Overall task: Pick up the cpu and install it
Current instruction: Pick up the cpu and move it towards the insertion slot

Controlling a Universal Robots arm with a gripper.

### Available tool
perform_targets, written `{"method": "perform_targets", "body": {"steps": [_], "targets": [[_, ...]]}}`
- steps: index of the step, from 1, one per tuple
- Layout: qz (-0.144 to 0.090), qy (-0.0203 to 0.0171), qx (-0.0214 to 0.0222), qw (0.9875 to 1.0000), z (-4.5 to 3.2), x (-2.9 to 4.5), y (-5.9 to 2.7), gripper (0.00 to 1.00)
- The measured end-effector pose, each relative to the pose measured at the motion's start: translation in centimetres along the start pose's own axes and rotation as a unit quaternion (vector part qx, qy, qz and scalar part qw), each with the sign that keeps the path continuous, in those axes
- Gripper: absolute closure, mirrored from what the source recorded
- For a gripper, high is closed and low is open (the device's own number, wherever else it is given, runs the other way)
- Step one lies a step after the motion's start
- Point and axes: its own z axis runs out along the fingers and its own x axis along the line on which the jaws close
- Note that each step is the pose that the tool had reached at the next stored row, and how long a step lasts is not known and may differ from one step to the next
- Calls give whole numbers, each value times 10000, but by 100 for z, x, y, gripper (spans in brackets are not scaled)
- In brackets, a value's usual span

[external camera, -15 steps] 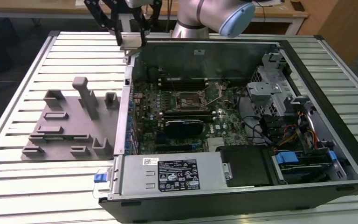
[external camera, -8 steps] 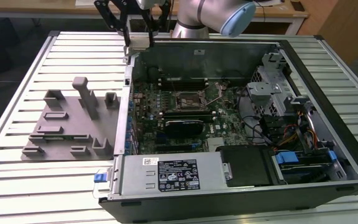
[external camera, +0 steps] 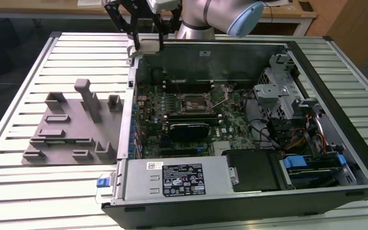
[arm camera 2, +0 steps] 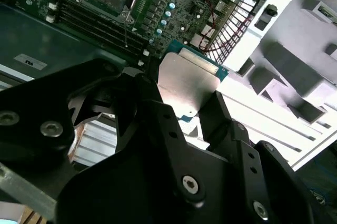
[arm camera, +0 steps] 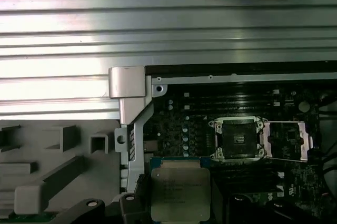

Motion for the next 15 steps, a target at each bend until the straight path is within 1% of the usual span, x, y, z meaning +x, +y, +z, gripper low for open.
{"method": "perform_targets", "body": {"steps": [5,15], "targets": [[0,0,1,10000,54,-94,8,45],[0,0,1,10000,192,-221,11,45]]}}
